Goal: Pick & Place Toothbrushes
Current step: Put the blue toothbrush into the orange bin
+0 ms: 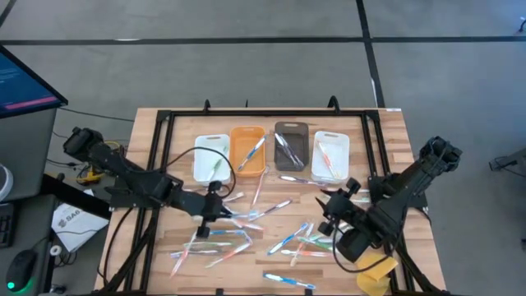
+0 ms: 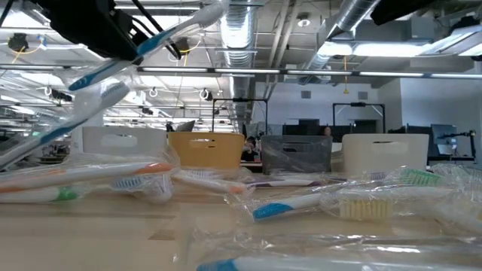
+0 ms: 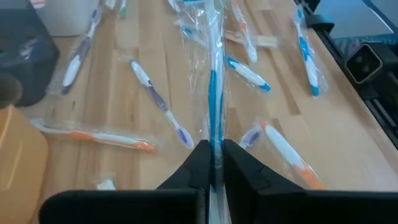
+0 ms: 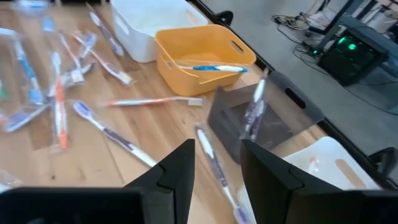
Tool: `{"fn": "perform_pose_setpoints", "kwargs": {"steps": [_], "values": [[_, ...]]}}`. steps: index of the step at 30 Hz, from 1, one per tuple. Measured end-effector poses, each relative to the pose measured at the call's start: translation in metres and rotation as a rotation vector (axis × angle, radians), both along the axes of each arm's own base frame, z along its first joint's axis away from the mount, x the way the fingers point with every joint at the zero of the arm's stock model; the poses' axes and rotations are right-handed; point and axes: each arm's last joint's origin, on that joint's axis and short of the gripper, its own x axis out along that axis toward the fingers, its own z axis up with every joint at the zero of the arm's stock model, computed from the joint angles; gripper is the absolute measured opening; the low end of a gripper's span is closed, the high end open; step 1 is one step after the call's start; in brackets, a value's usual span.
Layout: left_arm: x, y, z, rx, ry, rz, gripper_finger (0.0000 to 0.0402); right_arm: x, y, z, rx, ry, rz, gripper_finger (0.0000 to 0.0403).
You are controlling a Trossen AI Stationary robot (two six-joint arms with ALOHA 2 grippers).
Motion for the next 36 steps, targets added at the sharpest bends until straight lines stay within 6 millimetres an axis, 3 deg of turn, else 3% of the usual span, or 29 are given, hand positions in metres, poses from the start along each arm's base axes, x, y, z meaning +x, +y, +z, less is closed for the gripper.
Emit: {"fn": "perform_pose_setpoints", "kwargs": {"steps": [7, 22, 28, 32, 36], "values": [[0.007, 0.008, 0.004, -0.02, -0.048, 0.04, 0.0015, -0.004, 0.006, 0.0, 0.007, -0.008, 0.026, 0.0122], [0.013, 0.006, 0.03, -0.027, -0.298, -0.021, 0.0016, 0.001, 0.01, 0.001, 0.032, -0.037, 0.047, 0.0122], [0.013, 0.01, 0.022, -0.069, -0.213, -0.048, 0.0017, 0.001, 0.01, 0.001, 0.029, -0.034, 0.049, 0.0122], [0.01, 0.011, 0.032, -0.117, -0.257, -0.088, 0.0019, 0.001, 0.01, 0.001, 0.028, -0.032, 0.05, 0.0122], [0.009, 0.013, 0.027, -0.083, -0.218, -0.048, 0.0018, 0.001, 0.01, 0.001, 0.028, -0.032, 0.05, 0.0122]]}}
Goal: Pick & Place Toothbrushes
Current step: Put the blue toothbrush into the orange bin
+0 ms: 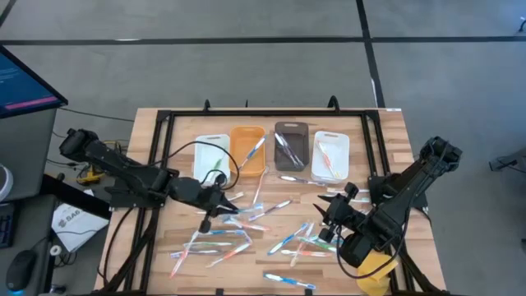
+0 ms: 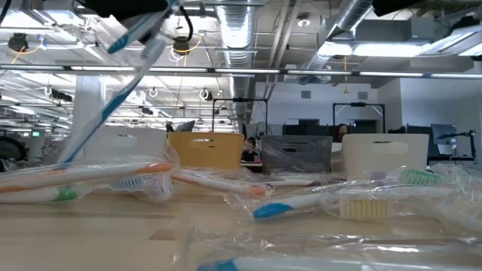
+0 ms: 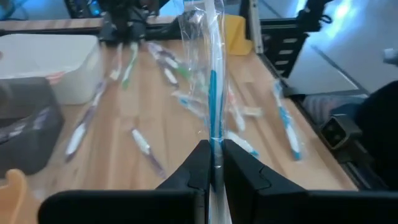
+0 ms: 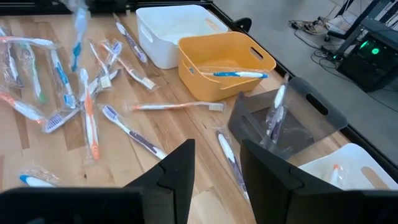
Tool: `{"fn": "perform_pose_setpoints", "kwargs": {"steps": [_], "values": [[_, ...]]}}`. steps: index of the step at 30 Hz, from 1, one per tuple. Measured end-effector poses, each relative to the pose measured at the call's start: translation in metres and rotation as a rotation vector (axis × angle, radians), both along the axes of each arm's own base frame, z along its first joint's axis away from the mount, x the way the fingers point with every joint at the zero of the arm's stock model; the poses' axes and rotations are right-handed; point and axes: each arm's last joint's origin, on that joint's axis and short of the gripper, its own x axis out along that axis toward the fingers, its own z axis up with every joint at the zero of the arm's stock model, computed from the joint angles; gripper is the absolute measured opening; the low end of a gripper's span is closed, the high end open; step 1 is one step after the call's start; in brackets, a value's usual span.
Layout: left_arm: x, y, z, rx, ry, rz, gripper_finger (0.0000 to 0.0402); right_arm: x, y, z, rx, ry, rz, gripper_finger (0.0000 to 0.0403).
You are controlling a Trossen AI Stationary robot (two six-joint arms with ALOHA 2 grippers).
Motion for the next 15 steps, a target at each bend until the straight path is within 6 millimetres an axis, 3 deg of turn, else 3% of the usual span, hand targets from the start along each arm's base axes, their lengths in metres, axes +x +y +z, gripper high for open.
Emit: {"fn": "perform_pose_setpoints", "kwargs": {"steps": [15], "values": [[-0.0014, 0.0005, -0.0003, 0.007, 0.006, -0.002, 0.0019, 0.0, 0.0, 0.0, 0.0, 0.0, 0.0, 0.0122]]}}
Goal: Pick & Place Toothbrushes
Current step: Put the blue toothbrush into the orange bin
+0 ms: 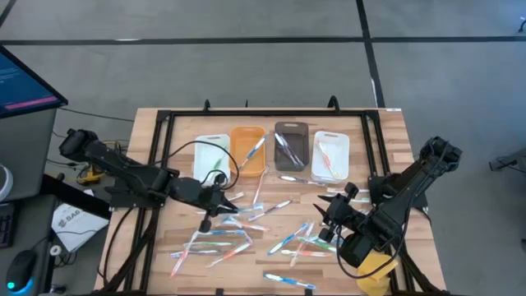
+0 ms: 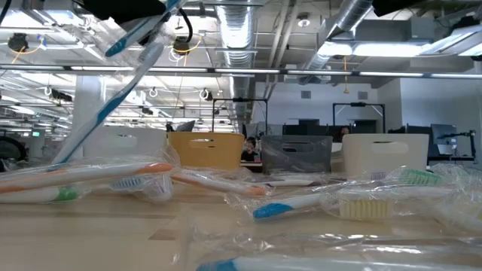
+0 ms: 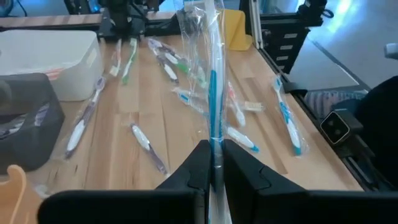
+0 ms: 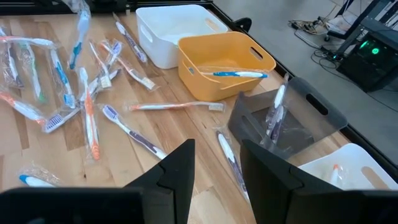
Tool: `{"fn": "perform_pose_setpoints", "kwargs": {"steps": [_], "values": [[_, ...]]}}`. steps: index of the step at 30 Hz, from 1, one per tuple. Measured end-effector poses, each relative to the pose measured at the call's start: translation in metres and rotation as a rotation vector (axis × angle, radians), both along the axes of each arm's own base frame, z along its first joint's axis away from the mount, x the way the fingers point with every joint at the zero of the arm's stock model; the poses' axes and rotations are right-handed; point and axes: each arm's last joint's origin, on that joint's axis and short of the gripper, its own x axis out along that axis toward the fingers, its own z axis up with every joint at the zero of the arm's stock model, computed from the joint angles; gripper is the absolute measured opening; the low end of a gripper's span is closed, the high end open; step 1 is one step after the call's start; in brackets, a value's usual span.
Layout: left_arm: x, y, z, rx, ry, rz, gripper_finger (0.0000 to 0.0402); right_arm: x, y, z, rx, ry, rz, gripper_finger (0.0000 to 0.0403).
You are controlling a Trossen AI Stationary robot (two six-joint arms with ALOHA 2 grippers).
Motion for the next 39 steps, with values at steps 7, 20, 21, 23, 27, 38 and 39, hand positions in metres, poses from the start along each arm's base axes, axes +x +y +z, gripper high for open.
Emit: {"fn": "perform_pose_setpoints", "kwargs": {"steps": [7, 20, 21, 23, 27, 38, 39], "values": [[-0.012, 0.004, 0.028, -0.033, -0.174, -0.015, 0.0019, 0.0, 0.0, 0.0, 0.001, -0.001, 0.0, 0.0122], [-0.012, 0.008, 0.052, -0.012, -0.404, 0.088, 0.0019, 0.03, -0.009, 0.007, -0.001, -0.084, -0.017, 0.0143], [-0.011, 0.008, 0.053, -0.017, -0.417, 0.091, 0.0019, 0.034, -0.009, 0.008, -0.011, -0.086, -0.007, 0.0152], [-0.009, 0.009, 0.052, -0.014, -0.414, 0.1, 0.0019, 0.042, -0.011, 0.011, -0.031, -0.092, 0.016, 0.0174], [-0.005, 0.011, 0.048, -0.007, -0.402, 0.114, 0.0019, 0.058, -0.013, 0.019, -0.043, -0.105, 0.079, 0.0217], [-0.001, 0.012, 0.049, -0.018, -0.43, 0.124, 0.0019, 0.091, -0.032, 0.03, 0.063, -0.123, 0.26, 0.0241], [-0.001, 0.012, 0.051, -0.022, -0.444, 0.124, 0.0019, 0.096, -0.034, 0.027, 0.064, -0.12, 0.253, 0.0239]]}}
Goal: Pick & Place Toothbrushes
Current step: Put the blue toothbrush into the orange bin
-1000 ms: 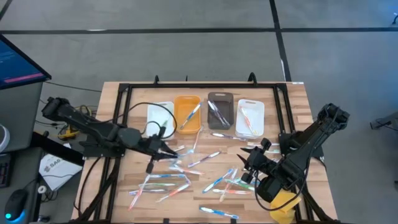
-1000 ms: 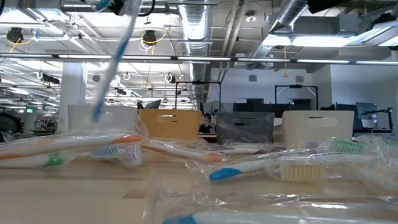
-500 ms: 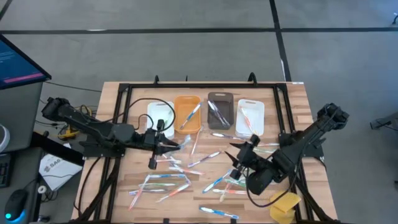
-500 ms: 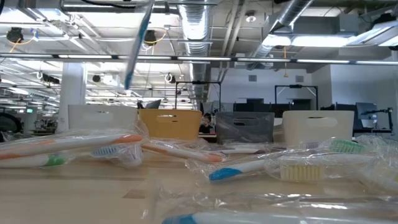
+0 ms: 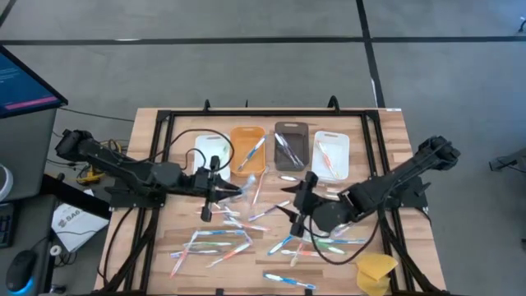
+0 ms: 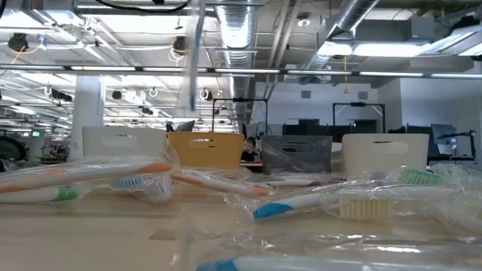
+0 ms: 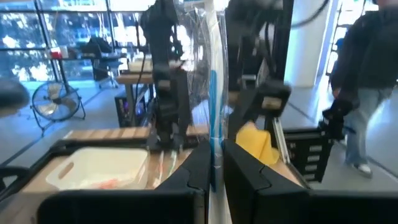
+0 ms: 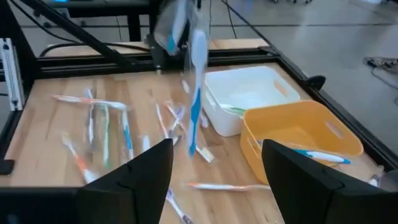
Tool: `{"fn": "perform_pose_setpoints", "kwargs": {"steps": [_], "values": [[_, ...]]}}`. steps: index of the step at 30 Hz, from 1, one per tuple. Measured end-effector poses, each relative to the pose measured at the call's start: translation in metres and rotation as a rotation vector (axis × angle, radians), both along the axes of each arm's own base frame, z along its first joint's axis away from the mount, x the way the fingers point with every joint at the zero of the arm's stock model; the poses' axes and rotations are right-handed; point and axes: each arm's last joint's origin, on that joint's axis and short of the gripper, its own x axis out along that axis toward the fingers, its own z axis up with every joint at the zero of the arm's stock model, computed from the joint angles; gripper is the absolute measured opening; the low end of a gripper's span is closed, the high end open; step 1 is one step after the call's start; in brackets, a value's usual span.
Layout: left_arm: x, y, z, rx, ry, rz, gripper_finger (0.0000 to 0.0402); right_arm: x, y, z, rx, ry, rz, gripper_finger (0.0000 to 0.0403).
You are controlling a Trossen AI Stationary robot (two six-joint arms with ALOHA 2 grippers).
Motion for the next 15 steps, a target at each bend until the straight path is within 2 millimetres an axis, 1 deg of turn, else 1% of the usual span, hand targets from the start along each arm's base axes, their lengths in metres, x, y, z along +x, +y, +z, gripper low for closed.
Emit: {"fn": "perform_pose_setpoints", "kwargs": {"steps": [3, 5, 9, 12, 15], "values": [[0.0, 0.0, 0.004, -0.012, -0.044, 0.0, 0.0019, 0.011, -0.001, -0.011, -0.045, 0.023, 0.013, 0.0235], [0.0, 0.0, 0.006, -0.018, -0.066, 0.0, 0.0019, 0.024, 0.001, -0.015, -0.069, -0.006, 0.042, 0.0233], [0.0, 0.0, 0.008, -0.022, -0.079, 0.001, 0.0019, 0.045, 0.007, -0.029, -0.159, -0.042, 0.11, 0.0233], [0.0, 0.0, 0.007, -0.022, -0.077, 0.001, 0.002, 0.057, 0.008, -0.03, -0.195, -0.118, 0.12, 0.0233], [0.0, 0.0, 0.007, -0.021, -0.076, 0.001, 0.002, 0.064, 0.007, -0.031, -0.213, -0.162, 0.116, 0.0233]]}}
